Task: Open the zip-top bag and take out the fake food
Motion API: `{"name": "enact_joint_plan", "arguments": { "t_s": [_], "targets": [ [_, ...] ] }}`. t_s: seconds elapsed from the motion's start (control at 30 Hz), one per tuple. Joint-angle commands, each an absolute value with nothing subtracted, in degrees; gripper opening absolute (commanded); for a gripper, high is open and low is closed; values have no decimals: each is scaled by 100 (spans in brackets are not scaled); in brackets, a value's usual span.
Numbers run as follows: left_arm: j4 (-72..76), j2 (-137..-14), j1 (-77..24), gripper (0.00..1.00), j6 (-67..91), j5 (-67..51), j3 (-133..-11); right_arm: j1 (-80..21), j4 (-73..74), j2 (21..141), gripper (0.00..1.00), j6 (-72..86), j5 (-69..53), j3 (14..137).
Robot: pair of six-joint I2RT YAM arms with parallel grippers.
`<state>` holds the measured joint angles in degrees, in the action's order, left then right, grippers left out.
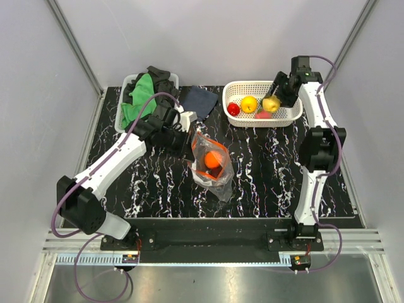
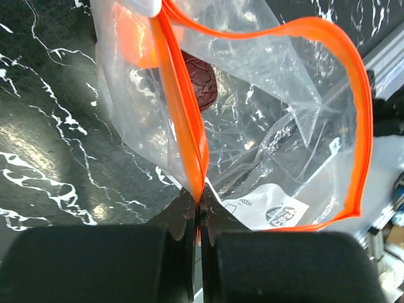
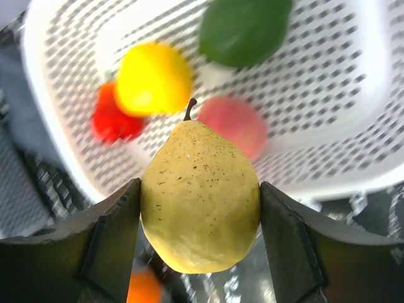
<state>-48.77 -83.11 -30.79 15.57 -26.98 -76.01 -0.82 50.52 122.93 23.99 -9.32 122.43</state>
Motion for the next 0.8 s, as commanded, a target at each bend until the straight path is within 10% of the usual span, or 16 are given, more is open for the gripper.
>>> {"name": "enact_joint_plan", "arguments": {
  "t_s": [0.0,0.2,0.47,0.77],
  "targets": [
    [-4922,-8183,-2971,0,906,-3094,-7559,132,5711,13094,3,2014,-317,13715],
    [-4957,-8227,-2874,0,888,-3260,-7699,184,6293,14071,22,1749,-35,15028],
    [-4913,-8446,-2874,0,1273,-3094,-8041,246,6486,14160,86,1732,-167,15188],
    [-4852,-8815,-2874,0,2099,-3226,-8639,220,6802,13237,100,1696,-411,14318]
  ]
}}
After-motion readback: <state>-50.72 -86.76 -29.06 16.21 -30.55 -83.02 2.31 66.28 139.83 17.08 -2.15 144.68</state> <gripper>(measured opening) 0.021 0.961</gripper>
